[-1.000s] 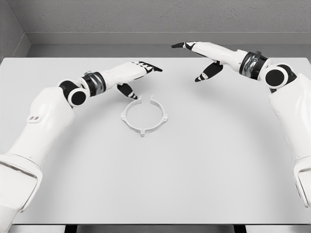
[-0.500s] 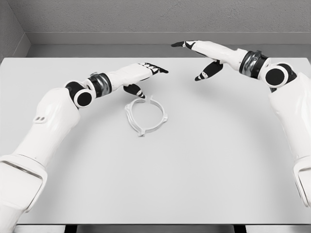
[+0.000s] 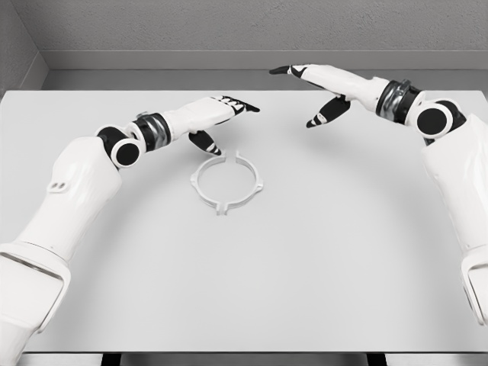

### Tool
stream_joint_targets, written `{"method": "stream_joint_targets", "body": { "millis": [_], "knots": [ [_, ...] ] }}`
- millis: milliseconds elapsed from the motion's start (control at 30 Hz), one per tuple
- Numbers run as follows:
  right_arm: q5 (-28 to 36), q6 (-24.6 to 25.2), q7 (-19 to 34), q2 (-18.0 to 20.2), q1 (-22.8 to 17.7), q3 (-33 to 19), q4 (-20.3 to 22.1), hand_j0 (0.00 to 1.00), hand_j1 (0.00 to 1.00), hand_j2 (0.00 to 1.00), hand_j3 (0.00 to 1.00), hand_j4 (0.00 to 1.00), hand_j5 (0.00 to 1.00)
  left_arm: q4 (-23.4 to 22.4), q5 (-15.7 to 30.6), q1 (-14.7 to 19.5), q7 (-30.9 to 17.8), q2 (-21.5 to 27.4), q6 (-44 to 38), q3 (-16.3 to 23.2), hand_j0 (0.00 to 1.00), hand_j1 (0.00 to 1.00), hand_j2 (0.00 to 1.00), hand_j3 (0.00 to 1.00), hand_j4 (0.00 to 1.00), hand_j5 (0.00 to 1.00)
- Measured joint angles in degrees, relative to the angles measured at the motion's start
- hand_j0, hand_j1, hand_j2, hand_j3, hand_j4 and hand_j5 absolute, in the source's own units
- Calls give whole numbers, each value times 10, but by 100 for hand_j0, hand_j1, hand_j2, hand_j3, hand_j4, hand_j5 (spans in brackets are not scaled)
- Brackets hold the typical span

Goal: Assemble PVC drainage pipe clamps

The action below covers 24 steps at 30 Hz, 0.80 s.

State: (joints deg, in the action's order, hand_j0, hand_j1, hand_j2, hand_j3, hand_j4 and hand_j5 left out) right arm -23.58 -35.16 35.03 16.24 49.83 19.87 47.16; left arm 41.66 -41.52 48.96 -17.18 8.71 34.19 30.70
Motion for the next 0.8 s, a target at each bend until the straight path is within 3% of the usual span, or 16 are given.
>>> {"method": "stream_joint_targets", "body": {
  "millis": [300,467,600,700,800],
  "knots": [
    [0,0,0,1,0,3,0,100,100,100,100,100,100,1,22,0,1,32,5,-27,100,100,100,100,100,100],
    [0,0,0,0,-3,8,0,100,100,100,100,100,100,-5,125,-25,0,80,8,-31,100,100,100,100,100,100],
    [0,0,0,-10,-39,11,-2,100,100,100,100,100,100,-7,200,-36,-1,116,9,-32,100,100,100,100,100,100],
    [-1,-1,0,-16,-108,10,57,100,100,100,100,100,100,-21,236,-36,-1,129,9,-33,100,100,100,100,100,100],
    [1,0,0,-17,-116,10,111,100,100,100,100,100,100,-39,261,-36,-1,134,9,-34,100,100,100,100,100,100]
  ]
}}
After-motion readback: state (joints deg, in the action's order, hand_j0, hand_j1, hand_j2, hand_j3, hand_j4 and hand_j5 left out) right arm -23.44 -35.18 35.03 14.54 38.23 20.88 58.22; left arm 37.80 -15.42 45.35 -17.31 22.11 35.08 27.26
